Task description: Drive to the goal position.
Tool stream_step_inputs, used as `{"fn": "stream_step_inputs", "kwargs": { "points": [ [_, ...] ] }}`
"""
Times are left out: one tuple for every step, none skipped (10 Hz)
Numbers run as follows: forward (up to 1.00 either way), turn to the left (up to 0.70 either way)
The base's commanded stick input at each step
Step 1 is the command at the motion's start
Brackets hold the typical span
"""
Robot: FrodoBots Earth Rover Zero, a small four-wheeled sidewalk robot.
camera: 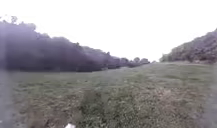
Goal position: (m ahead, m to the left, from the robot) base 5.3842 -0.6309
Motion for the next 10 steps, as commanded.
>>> {"fn": "stream_step_inputs", "kwargs": {
  "points": [
    [0.70, 0.00],
    [0.70, 0.00],
    [0.70, 0.00],
    [0.70, 0.00],
    [0.70, 0.00],
    [0.70, 0.00],
    [0.70, 0.00],
    [0.70, 0.00],
    [0.70, 0.00],
    [0.70, 0.00]
  ]
}}
